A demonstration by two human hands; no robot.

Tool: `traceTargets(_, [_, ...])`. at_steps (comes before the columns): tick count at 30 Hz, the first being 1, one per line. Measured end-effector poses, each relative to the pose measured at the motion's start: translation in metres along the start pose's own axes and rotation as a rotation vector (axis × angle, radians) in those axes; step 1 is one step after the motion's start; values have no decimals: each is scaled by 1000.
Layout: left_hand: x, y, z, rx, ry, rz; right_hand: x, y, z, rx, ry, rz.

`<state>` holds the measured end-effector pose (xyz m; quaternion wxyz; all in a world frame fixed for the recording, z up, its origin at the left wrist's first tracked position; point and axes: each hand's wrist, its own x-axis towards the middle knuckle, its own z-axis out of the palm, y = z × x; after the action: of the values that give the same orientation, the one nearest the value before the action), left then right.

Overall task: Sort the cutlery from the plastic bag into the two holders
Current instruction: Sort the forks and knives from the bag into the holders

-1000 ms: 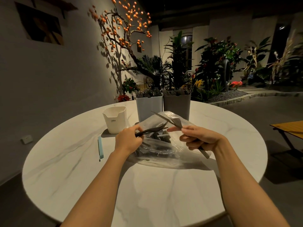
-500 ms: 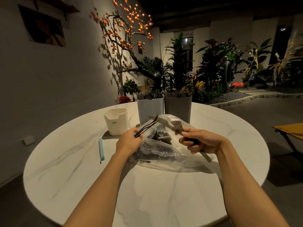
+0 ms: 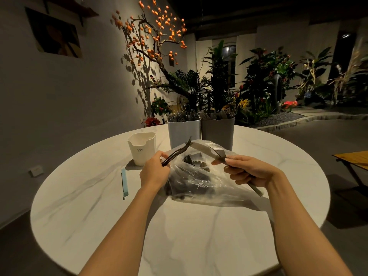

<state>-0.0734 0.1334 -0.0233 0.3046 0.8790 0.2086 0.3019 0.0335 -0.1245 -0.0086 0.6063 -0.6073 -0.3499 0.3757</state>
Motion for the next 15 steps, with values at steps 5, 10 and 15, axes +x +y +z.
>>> traceTargets(5, [0, -2, 2, 25, -8, -76, 0, 1, 1, -9, 49, 18])
traceTargets(10, [3, -2, 5, -61, -32, -95, -2, 0, 1, -5, 85, -26])
traceTargets(15, [9, -4, -1, -294, -80, -147, -3, 0, -3, 15, 78, -52])
